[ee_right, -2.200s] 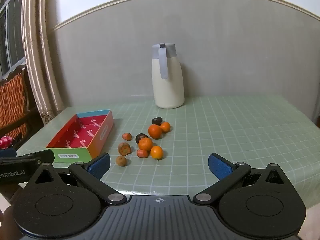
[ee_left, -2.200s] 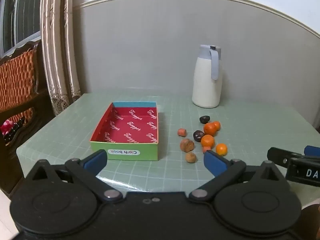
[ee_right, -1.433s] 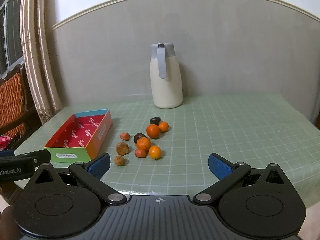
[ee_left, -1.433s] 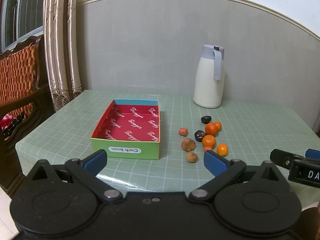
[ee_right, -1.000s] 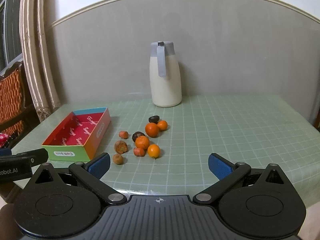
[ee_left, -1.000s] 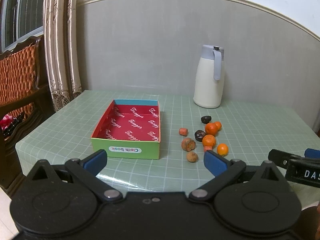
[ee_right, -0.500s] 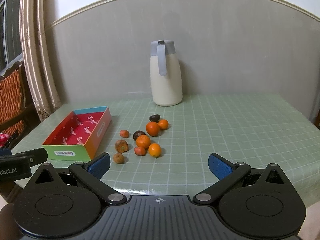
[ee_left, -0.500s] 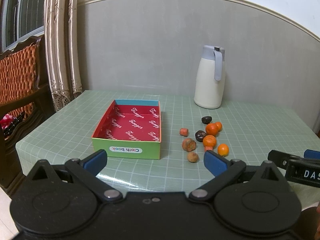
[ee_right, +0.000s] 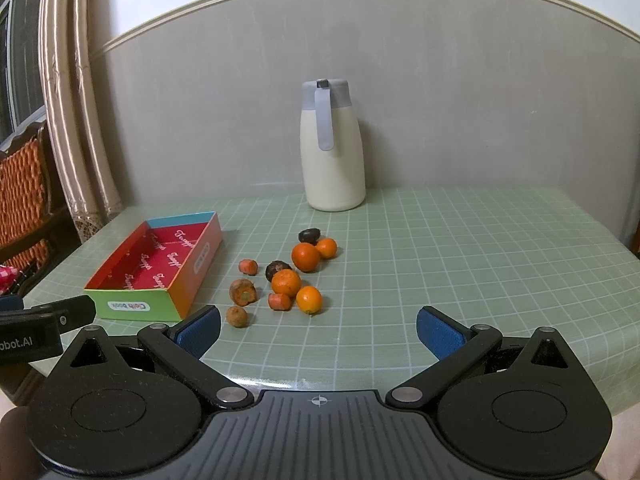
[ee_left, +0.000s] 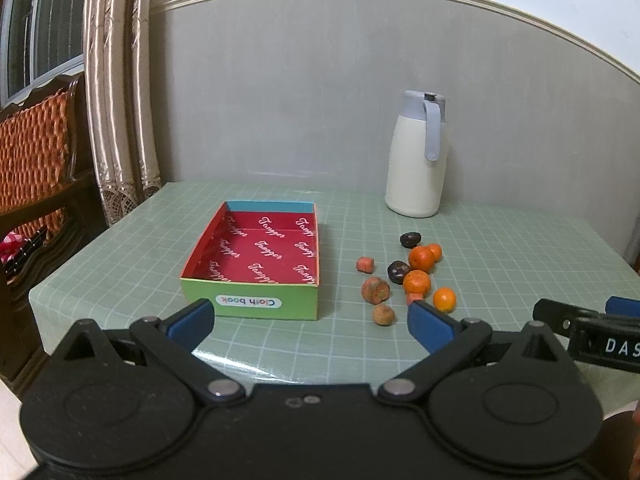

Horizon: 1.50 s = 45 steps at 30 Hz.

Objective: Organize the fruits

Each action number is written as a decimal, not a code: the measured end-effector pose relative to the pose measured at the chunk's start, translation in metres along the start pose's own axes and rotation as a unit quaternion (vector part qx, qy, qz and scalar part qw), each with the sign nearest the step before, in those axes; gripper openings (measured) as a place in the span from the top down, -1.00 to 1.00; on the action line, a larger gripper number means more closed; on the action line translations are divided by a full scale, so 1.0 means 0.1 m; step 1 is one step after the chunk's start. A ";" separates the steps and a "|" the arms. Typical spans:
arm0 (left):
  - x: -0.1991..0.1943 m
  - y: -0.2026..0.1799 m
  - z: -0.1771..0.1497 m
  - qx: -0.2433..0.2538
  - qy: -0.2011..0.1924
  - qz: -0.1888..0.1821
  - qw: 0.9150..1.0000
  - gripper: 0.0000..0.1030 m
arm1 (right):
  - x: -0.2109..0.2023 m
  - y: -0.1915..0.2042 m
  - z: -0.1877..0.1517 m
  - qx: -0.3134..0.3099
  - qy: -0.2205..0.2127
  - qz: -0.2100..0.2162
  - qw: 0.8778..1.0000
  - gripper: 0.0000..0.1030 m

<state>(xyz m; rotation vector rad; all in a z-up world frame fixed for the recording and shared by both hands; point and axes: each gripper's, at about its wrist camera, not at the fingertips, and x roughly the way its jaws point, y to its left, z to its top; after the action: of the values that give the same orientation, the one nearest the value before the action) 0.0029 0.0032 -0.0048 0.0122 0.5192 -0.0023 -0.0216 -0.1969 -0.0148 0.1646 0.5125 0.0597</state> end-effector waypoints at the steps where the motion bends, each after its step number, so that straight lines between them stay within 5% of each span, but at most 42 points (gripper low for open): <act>1: 0.01 -0.01 0.00 0.001 0.000 0.000 1.000 -0.89 | 0.00 -0.01 0.00 0.000 0.000 0.000 1.000 -1.00; 15: 0.24 -0.13 -0.03 0.034 0.009 -0.007 0.999 -0.89 | 0.22 -0.21 -0.02 0.020 -0.010 -0.018 1.000 -1.00; 28: 0.85 -0.58 -0.25 0.124 0.017 -0.052 0.991 -0.83 | 0.58 -0.67 -0.19 0.047 -0.035 -0.073 0.996 -1.00; 35: 1.28 -0.65 -0.29 0.125 0.027 -0.066 0.990 -0.68 | 0.78 -0.79 -0.19 0.052 -0.050 -0.081 0.994 -1.00; 45: 1.75 -0.67 -0.35 0.136 0.042 -0.092 0.985 -0.06 | 1.17 -0.68 -0.11 0.041 -0.067 -0.081 0.994 -1.00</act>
<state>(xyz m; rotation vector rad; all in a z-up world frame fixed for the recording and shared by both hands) 0.1369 -0.0631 -0.1223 0.2330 0.6008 -0.2542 0.0757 -0.2507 -0.0923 0.2045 0.3932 -0.1301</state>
